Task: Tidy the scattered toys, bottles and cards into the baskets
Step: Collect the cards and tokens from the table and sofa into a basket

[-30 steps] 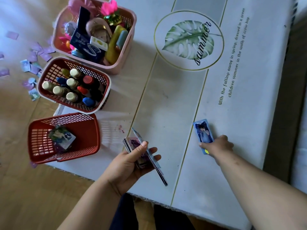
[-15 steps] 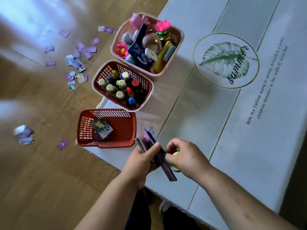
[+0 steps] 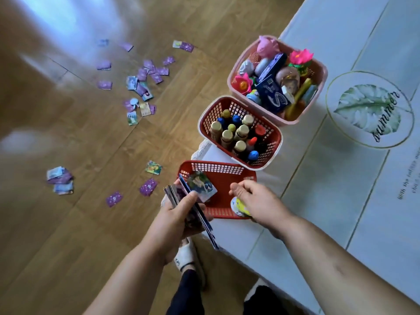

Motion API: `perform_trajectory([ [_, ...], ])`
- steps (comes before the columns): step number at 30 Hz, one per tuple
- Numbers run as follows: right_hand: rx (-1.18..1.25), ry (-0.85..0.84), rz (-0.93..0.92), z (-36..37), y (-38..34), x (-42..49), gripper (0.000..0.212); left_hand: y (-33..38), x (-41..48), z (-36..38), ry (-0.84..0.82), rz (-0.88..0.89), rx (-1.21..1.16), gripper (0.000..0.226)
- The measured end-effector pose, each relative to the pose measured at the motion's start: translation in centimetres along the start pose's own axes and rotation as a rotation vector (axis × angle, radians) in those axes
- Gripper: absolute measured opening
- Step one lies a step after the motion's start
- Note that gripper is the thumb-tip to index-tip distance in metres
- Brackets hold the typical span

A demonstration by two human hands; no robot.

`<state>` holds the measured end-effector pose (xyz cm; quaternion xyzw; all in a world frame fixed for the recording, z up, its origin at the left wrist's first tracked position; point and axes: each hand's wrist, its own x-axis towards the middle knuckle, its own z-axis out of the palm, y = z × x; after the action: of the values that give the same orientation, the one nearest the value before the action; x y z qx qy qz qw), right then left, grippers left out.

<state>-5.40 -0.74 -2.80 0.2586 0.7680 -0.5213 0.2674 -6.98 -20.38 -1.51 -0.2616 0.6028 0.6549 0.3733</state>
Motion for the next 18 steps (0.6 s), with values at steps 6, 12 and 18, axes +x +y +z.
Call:
perform_trajectory([
  [6, -0.482, 0.085, 0.169, 4.1, 1.6, 7.7, 0.025, 1.9, 2.1, -6.3, -0.018, -0.011, -0.032, 0.03],
  [12, -0.715, 0.021, 0.254, 6.1, 4.0, 10.9, 0.032, 2.0, 3.7, -8.6, -0.016, -0.055, -0.078, 0.055],
  [18, -0.857, 0.109, 0.144, 6.7, 4.2, 10.4, 0.041, 1.8, 4.8, -9.1, -0.036, -0.065, -0.063, 0.054],
])
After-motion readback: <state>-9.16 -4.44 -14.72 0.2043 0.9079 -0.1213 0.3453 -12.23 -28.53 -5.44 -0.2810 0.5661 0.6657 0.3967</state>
